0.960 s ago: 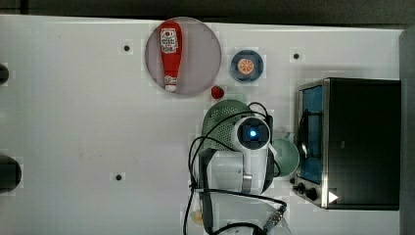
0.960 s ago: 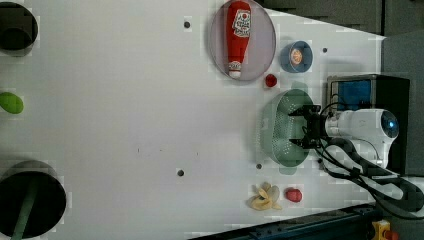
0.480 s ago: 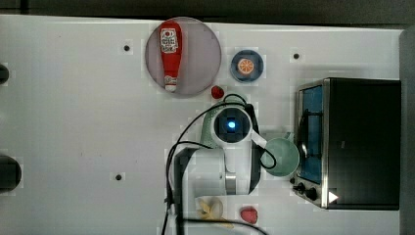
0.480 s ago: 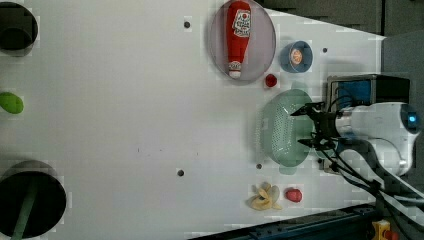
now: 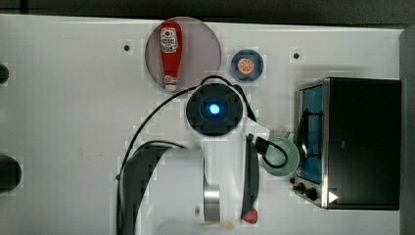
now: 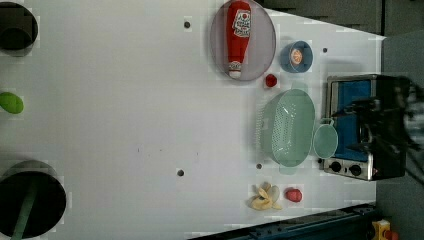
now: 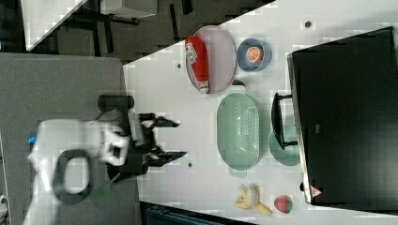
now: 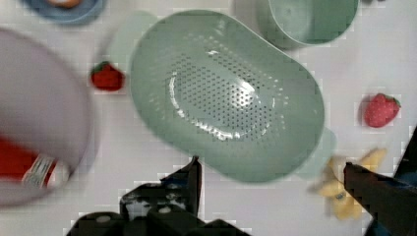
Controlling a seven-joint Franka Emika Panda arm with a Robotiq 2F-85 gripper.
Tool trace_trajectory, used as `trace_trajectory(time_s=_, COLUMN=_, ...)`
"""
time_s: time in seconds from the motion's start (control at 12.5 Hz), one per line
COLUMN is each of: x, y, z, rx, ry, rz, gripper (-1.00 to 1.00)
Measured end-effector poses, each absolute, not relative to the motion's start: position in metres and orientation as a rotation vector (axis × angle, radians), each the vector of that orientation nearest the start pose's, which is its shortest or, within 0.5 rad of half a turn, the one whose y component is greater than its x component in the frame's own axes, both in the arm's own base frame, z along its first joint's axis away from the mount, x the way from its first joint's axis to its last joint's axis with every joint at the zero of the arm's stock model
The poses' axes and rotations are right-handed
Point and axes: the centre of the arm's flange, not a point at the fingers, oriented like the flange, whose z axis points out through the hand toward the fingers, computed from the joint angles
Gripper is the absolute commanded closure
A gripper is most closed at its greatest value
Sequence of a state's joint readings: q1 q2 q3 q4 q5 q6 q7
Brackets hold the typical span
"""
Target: Drag strainer left to right.
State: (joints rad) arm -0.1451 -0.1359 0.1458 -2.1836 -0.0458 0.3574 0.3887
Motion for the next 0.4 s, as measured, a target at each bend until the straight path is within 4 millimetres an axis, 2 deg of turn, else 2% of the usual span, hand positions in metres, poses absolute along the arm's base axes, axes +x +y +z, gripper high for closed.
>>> trace_trajectory(time_s=0.08, x=0.482, y=-0.003, z=0.471, rx=-2.715, ry=1.721, rz=0.116, gripper=-1.0)
trace_trajectory(time_s=0.24, x=0.468, y=-0.019, z=0.534, rx=-2.674, ry=1.627, rz=0.061, gripper=-1.0)
trace_trajectory(time_s=0.4, x=0.455, y=-0.038, z=0.575, rx=-2.735, ry=1.575, rz=0.006, gripper=-1.0)
